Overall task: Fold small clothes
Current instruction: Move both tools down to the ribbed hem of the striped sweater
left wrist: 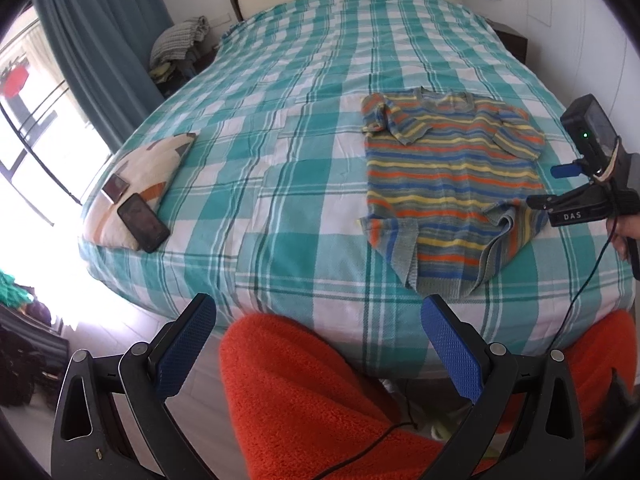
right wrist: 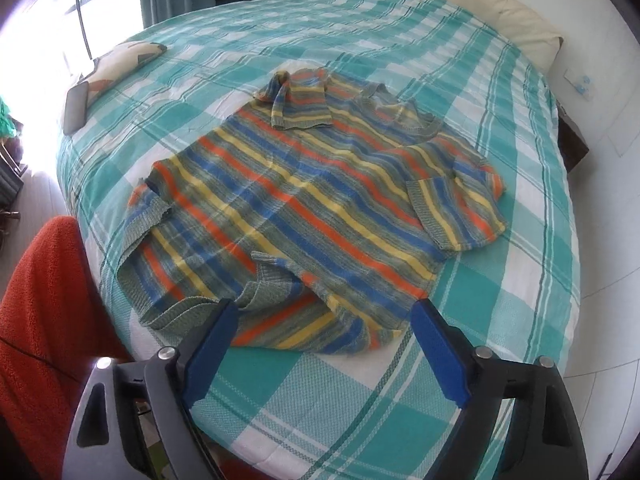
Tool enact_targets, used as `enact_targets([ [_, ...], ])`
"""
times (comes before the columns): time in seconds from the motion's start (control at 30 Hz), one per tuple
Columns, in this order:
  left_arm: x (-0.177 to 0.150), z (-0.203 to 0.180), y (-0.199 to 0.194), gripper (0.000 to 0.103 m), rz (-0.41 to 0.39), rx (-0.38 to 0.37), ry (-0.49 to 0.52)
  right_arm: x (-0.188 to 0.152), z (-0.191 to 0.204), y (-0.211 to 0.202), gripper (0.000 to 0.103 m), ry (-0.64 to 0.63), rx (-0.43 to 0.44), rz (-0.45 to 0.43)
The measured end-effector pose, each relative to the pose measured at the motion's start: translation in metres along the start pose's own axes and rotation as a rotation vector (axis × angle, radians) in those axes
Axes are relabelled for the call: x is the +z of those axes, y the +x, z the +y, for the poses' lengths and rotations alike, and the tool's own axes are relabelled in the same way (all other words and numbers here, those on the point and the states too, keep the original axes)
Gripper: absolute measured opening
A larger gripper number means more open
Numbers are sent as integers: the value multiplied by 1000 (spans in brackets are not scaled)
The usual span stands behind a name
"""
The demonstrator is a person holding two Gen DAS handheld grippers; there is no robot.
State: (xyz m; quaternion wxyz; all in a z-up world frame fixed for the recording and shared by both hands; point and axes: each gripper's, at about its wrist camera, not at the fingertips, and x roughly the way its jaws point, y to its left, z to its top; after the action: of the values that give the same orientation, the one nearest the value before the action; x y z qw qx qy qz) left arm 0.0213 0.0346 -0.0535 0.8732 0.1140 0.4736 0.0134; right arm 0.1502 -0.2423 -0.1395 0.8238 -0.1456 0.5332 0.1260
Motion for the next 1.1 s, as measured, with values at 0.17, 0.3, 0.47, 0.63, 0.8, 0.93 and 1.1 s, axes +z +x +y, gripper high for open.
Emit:
enact_targets([
  [0.17, -13, 9, 10, 103, 54, 19, -28, 20, 20, 88, 58, -134, 43, 176],
  [0.3, -23, 19, 15, 103, 70, 44, -41, 2, 22, 83, 8, -150, 109, 167],
  [0.47, -27, 27, 36, 102, 97, -10, -96, -68, -8, -18, 8, -49, 172, -18],
  [0.63, -14, 11, 69, 102, 51, -169, -133, -170, -53, -34, 15, 79, 73, 41],
  [0.8, 9, -5, 121, 102, 73, -295, -151, -224, -93, -25, 34, 454, 105, 42],
  [0.93, 38, -28, 155, 102, 83, -340, -124, -221, -78, -20, 57, 658, 257, -79],
  [1.1, 80, -39, 203, 102, 125, -341, -193, -205, -56, 14, 57, 797, 400, -109],
])
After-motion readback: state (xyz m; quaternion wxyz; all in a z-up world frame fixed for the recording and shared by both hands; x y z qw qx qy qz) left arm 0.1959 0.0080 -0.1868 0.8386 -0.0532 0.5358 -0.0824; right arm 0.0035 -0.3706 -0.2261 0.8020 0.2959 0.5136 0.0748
